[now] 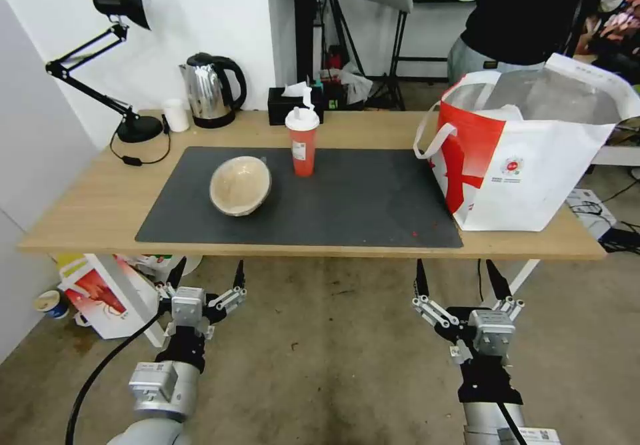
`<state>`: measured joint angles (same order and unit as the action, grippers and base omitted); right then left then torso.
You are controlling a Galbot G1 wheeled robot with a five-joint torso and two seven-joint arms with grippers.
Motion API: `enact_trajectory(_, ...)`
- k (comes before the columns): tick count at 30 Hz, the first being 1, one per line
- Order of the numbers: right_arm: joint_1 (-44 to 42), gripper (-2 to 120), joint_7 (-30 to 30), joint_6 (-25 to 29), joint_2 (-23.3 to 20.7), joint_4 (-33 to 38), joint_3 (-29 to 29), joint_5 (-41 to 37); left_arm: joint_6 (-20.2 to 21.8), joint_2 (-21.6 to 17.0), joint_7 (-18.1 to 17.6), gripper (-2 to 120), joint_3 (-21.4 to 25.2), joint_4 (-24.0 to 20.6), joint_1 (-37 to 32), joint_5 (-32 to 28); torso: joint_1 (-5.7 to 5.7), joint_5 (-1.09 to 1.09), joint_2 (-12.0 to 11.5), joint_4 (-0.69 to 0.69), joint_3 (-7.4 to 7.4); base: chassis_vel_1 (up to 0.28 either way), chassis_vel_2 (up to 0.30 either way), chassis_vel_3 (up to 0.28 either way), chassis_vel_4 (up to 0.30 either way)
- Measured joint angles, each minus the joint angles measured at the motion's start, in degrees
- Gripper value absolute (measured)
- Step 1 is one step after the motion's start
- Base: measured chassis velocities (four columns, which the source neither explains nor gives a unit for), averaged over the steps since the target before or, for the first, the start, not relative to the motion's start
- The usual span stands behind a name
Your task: Pick up the trash from the table and place it into the takeout bag.
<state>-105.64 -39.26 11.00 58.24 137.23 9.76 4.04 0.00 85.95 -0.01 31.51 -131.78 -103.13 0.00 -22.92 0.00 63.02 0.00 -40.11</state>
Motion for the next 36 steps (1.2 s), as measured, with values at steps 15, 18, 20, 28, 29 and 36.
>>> enact_trajectory(15, -0.21, 100, -0.72, -0.77, 0.07, 0.21, 0.09, -1.56, 0.0, 0.0, 0.0, 100, 0.0, 0.0, 0.0, 0.0, 0.0, 0.0, 0.0, 0.0, 0.0, 0.0, 0.0, 0.0, 0.0)
enact_trajectory(18, -0.17, 99, -0.8, -0.78, 0.2, 0.21, 0.16, -1.58, 0.0, 0.0, 0.0, 100, 0.0, 0.0, 0.0, 0.0, 0.0, 0.0, 0.0, 0.0, 0.0, 0.0, 0.0, 0.0, 0.0)
enact_trajectory(20, 0.01, 99, -0.93, -0.83, 0.41, 0.22, 0.23, -1.65, 0.0, 0.0, 0.0, 100, 0.0, 0.0, 0.0, 0.0, 0.0, 0.0, 0.0, 0.0, 0.0, 0.0, 0.0, 0.0, 0.0)
enact_trajectory(28, 0.29, 99, -1.47, -1.04, 0.98, 0.33, 0.16, -2.19, 0.0, 0.0, 0.0, 100, 0.0, 0.0, 0.0, 0.0, 0.0, 0.01, 0.0, 0.0, 0.0, 0.0, 0.0, 0.0, 0.0)
enact_trajectory(29, 0.3, 98, -1.61, -1.12, 1.08, 0.43, 0.09, -2.31, 0.0, 0.0, 0.0, 100, 0.0, 0.0, 0.0, 0.0, 0.0, 0.0, 0.0, 0.0, 0.0, 0.0, 0.0, 0.0, 0.0)
enact_trajectory(36, 0.73, 96, -2.48, -1.8, 1.51, 0.46, -0.6, -3.82, 0.0, 0.0, 0.0, 100, 0.0, 0.0, 0.0, 0.0, 0.0, 0.0, 0.0, 0.0, 0.0, 0.0, 0.0, 0.0, 0.0)
